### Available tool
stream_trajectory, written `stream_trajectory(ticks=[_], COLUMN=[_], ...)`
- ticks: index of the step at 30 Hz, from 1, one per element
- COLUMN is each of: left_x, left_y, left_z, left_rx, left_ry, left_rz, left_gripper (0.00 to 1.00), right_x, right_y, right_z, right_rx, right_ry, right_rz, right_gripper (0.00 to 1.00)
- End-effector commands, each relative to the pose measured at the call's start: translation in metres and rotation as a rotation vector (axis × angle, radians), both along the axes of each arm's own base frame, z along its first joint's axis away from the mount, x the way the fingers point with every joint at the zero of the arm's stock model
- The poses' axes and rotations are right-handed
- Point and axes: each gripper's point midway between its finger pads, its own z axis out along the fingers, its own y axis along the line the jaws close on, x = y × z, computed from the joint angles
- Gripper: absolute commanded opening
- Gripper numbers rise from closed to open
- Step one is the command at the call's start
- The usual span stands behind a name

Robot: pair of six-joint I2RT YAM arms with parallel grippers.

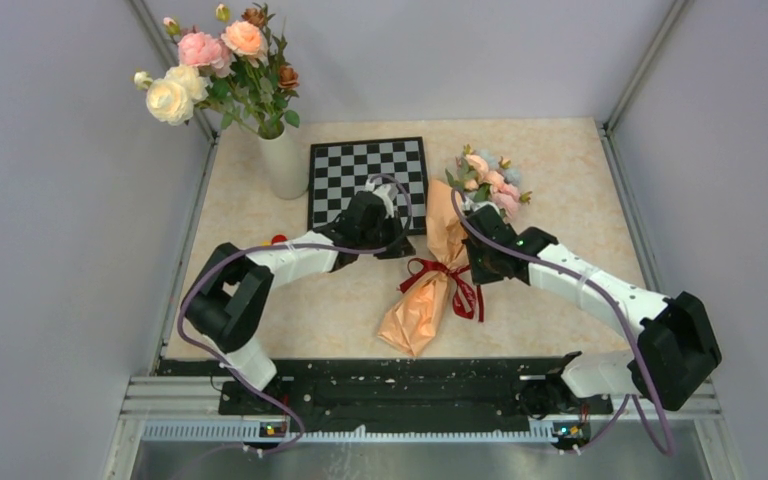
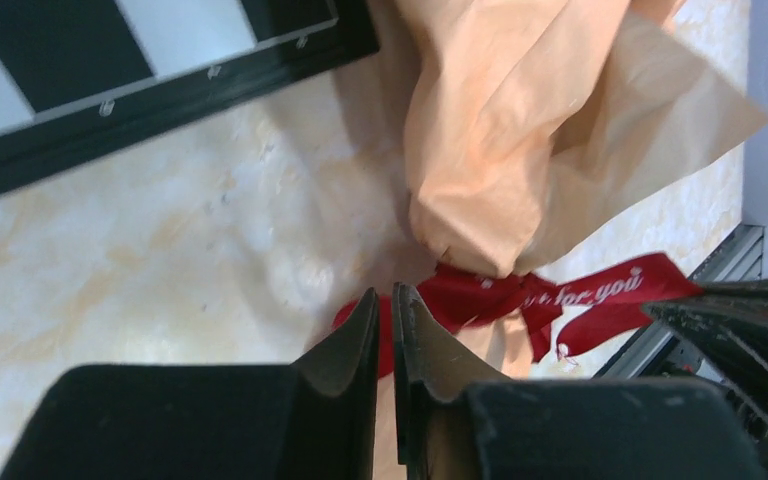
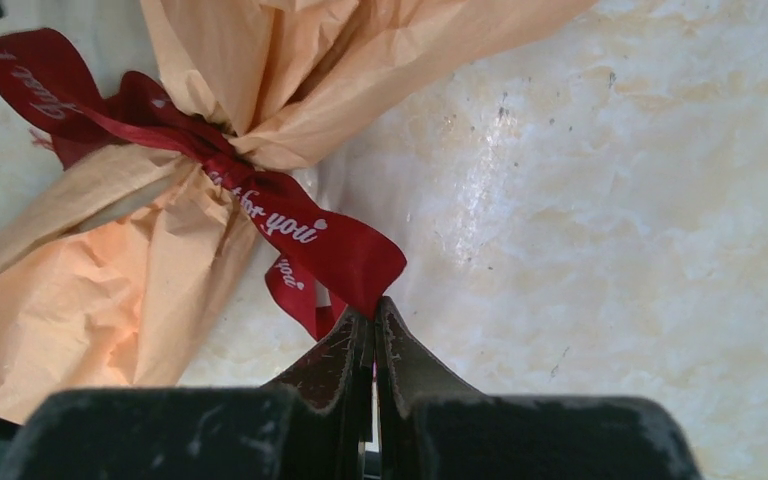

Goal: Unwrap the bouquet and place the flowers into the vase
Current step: Untie the ribbon from the wrapping paper.

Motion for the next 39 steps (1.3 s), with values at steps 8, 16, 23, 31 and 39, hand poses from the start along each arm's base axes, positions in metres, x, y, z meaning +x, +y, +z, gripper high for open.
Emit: stream_trajectory(ticks=[8,16,23,31,39], left_x=[-0.043,-0.048,-0.035,-0.031,-0.016], left_y=[0.024,0.02,0.013,0.0,-0.014], left_z=[0.016,0.005,-0.009,-0.018,0.001], left_rx=[-0.079,-0.112,-0.098,-0.15,-0.231], left_ry=[-0.013,0.025,0.04,0.076,0.052], left_rz=[0.009,0.003,0.024,0.019,0.029], left_gripper=[0.5,0.58,0.54,0.48,0.03], right_x=[0.003,0.005,0.005,0.004,0.001], right_y=[0.0,0.005,0.013,0.015,0.013], right_z=[-0.019,-0.02,-0.021,-0.023,-0.026], right_rx=[0.007,0.028,0.071,0.086,0.086], right_ry=[-0.04,-0.042,-0.036,-0.032,-0.028], right_rz=[-0.028,-0.031,-0.03,-0.031,-0.037], right_gripper=[0.0,0.0,0.0,0.0,0.0])
